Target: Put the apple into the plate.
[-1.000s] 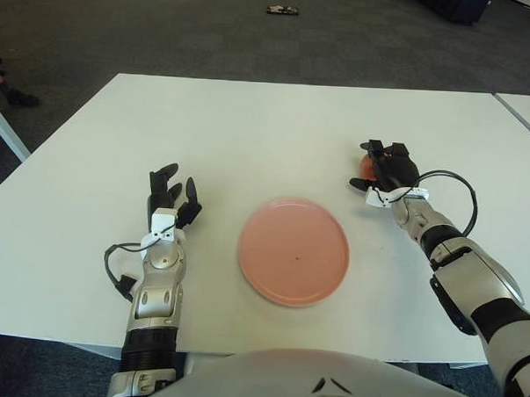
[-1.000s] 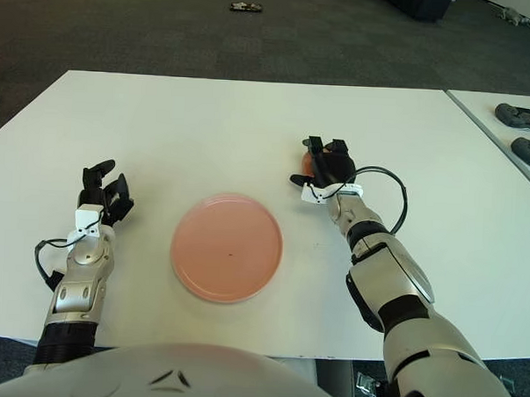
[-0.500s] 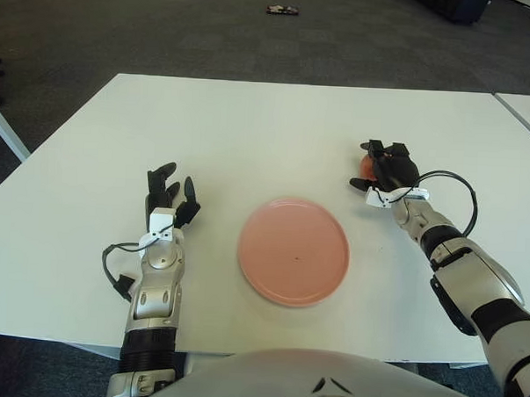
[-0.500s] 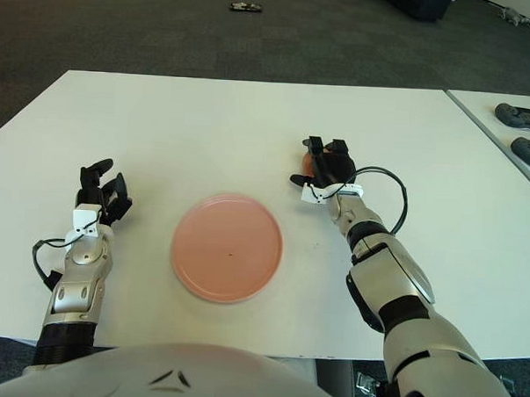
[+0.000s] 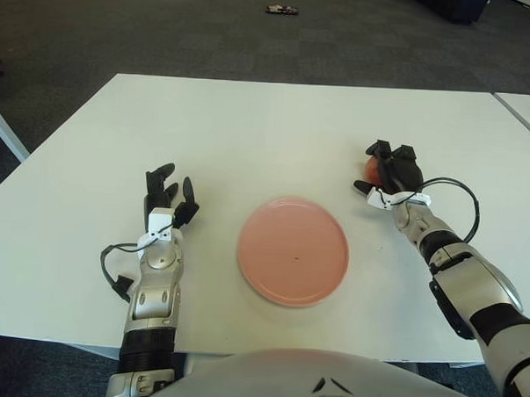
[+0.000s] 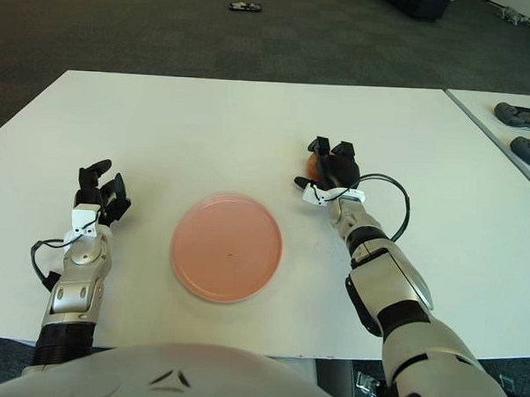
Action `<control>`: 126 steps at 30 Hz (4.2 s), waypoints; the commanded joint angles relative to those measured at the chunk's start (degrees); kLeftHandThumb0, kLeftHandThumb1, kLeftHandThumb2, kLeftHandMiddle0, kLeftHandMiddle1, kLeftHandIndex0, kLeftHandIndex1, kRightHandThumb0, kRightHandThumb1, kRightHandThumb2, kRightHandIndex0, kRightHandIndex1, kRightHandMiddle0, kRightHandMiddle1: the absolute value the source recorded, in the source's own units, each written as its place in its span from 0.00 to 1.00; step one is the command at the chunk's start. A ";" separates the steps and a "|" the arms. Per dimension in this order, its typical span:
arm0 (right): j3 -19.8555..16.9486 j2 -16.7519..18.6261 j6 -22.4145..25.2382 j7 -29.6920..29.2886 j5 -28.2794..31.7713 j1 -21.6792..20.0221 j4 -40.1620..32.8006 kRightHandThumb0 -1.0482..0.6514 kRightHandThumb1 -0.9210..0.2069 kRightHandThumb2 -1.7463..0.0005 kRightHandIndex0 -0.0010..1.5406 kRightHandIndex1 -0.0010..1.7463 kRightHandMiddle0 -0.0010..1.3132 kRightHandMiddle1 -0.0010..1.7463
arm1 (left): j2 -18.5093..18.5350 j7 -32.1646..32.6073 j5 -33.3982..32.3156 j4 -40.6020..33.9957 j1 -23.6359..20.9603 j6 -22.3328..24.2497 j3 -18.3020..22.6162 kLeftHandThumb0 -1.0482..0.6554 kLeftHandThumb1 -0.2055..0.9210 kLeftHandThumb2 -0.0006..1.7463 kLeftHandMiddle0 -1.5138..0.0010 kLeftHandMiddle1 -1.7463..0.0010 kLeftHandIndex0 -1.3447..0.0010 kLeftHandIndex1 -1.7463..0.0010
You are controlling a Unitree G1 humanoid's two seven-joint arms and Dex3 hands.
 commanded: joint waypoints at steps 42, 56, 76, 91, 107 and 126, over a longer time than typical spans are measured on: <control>-2.71 1.38 -5.34 4.58 2.77 6.82 1.07 0.34 0.56 0.23 0.80 1.00 0.48 1.00 | 1.27 -0.24 -1.84 0.44 -0.30 0.63 2.29 0.20 1.00 0.44 0.78 0.76 1.00 0.43; -6.19 2.55 -8.79 2.97 6.40 6.55 0.02 0.33 0.61 0.19 0.79 1.00 0.51 1.00 | 1.83 -0.48 -2.78 1.34 -0.27 -0.57 2.64 0.20 1.00 0.44 0.78 0.76 1.00 0.43; -25.78 11.78 -21.33 24.24 33.04 4.55 -10.28 0.33 0.60 0.20 0.82 1.00 0.50 1.00 | 2.32 -0.51 -2.20 2.62 -0.67 -1.78 2.46 0.20 1.00 0.45 0.78 0.77 1.00 0.44; -31.35 16.70 -11.59 35.46 43.30 8.36 -31.18 0.34 0.56 0.23 0.79 1.00 0.48 1.00 | 2.34 -0.53 -3.18 4.40 -1.56 -3.31 3.15 0.20 1.00 0.43 0.78 0.78 1.00 0.42; -33.56 19.25 -2.62 40.89 48.83 9.93 -43.61 0.33 0.58 0.21 0.79 1.00 0.49 1.00 | 2.59 -0.84 -3.24 4.52 -1.47 -4.39 2.89 0.20 1.00 0.44 0.78 0.78 1.00 0.43; -32.39 22.20 3.06 42.81 49.28 14.39 -57.36 0.32 0.61 0.19 0.79 1.00 0.51 1.00 | 2.66 -0.69 -2.49 3.87 -1.01 -4.50 2.29 0.20 1.00 0.45 0.78 0.79 1.00 0.45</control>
